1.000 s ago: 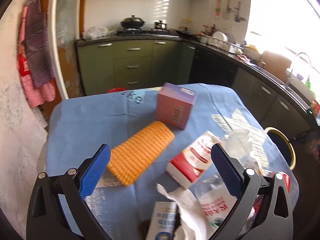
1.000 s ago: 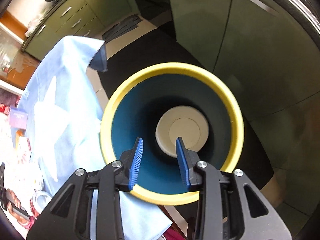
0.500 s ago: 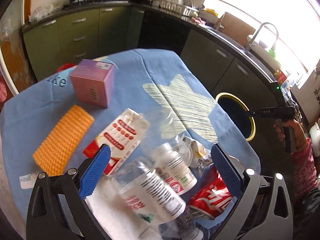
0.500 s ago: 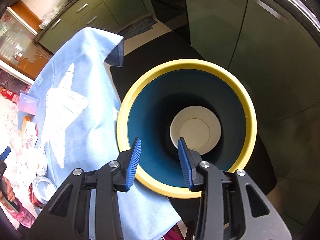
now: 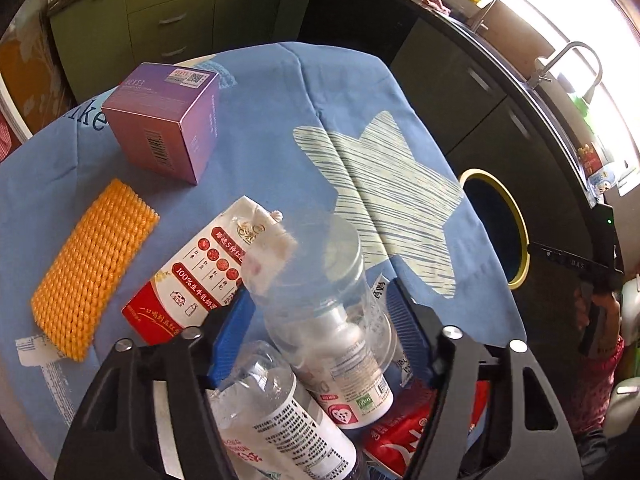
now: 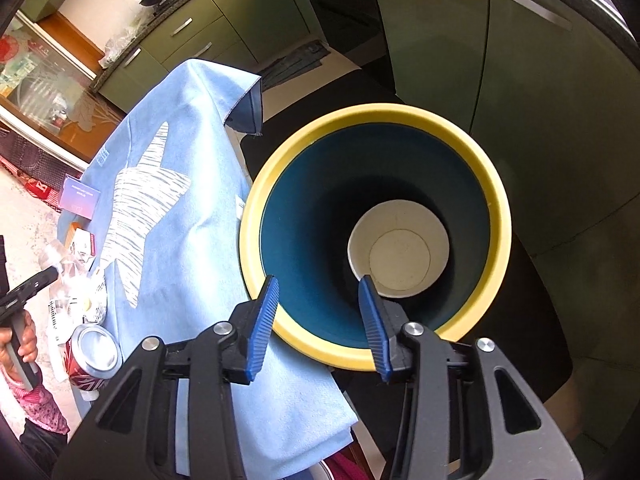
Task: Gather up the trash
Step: 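Grasp the clear plastic cup with the left gripper and lift it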
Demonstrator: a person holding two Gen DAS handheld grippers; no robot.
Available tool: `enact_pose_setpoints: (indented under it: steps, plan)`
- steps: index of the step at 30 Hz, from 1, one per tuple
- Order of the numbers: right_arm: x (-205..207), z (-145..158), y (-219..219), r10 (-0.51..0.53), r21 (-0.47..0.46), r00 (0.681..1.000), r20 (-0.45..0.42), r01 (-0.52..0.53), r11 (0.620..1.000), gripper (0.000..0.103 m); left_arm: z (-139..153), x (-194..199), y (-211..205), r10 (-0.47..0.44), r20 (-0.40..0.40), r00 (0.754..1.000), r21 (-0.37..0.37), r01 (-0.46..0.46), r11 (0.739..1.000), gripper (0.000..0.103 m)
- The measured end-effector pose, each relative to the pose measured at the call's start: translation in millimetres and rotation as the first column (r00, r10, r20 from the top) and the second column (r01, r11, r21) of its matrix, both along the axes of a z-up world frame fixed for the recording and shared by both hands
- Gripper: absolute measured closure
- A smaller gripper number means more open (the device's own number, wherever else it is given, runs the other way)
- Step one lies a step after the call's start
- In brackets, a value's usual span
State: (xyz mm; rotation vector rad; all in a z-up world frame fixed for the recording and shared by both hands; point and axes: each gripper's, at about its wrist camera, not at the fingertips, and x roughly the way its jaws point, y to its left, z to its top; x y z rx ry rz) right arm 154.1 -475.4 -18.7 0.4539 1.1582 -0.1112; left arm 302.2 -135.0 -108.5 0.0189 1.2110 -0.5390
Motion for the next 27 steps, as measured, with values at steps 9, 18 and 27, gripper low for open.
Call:
enact_pose_setpoints:
  steps: [9,18,27]
  plan:
    - [-15.5,-0.8,-9.0,-0.007,0.015,0.999,0.042,0.006,1.000,0.063,23.6,-9.1,-14.6,-0.023,0.088,0.996,0.030,0.021,0.999,0.049]
    - [-44.5,10.0,-18.9,-0.031,-0.005,0.993,0.116,0.032,0.999,0.063,73.8,-25.0,-59.4,-0.118,0.191,0.975,0.057,0.109,0.992,0.049]
    - [-98.9,13.9,-46.1,-0.119,-0.048,0.980,0.160,0.128,0.991,0.062,74.8,-41.5,-195.8,-0.356,0.171,0.919,0.071,0.348,0.935,0.049]
